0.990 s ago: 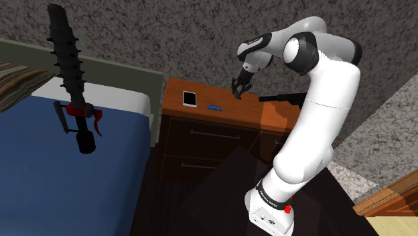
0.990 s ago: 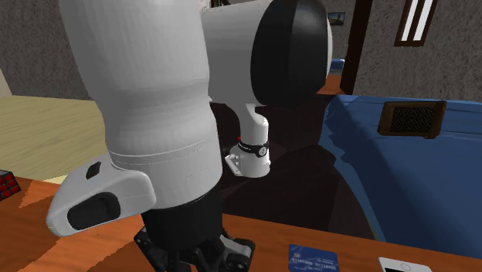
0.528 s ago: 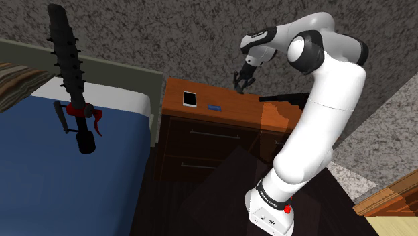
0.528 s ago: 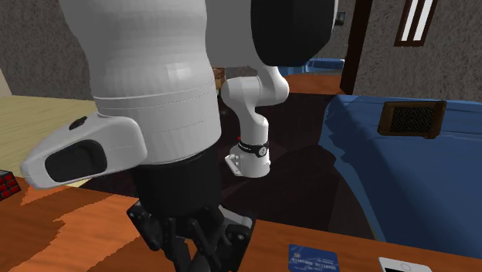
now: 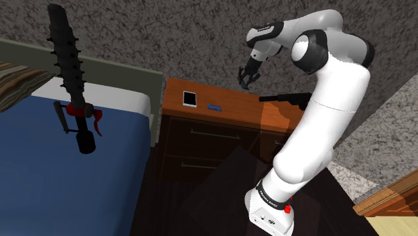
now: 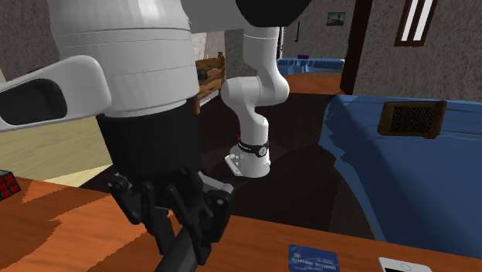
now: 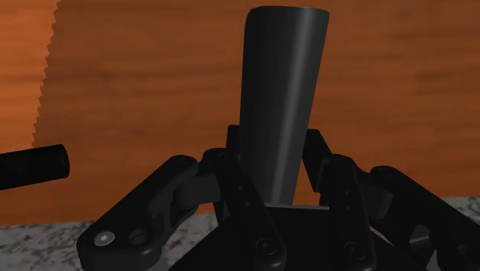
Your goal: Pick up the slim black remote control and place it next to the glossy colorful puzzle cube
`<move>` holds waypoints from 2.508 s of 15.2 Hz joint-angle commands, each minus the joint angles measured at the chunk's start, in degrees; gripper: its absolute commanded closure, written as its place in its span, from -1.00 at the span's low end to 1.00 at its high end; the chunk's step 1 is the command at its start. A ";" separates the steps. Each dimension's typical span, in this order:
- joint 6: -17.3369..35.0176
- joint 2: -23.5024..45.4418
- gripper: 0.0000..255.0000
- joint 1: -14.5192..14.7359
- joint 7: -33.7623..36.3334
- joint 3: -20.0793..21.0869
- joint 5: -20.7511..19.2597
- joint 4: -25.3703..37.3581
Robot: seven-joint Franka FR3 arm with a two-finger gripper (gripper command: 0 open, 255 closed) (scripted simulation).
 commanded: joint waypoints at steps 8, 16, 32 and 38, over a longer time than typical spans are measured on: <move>-2.42 2.85 1.00 -7.94 -11.71 -3.72 2.02 3.43; -6.22 9.17 1.00 -17.09 -22.50 -5.94 5.56 11.25; -20.46 31.58 1.00 -42.19 -36.92 -4.57 14.37 45.48; -15.77 31.43 1.00 -40.81 -37.89 -4.58 14.55 40.19</move>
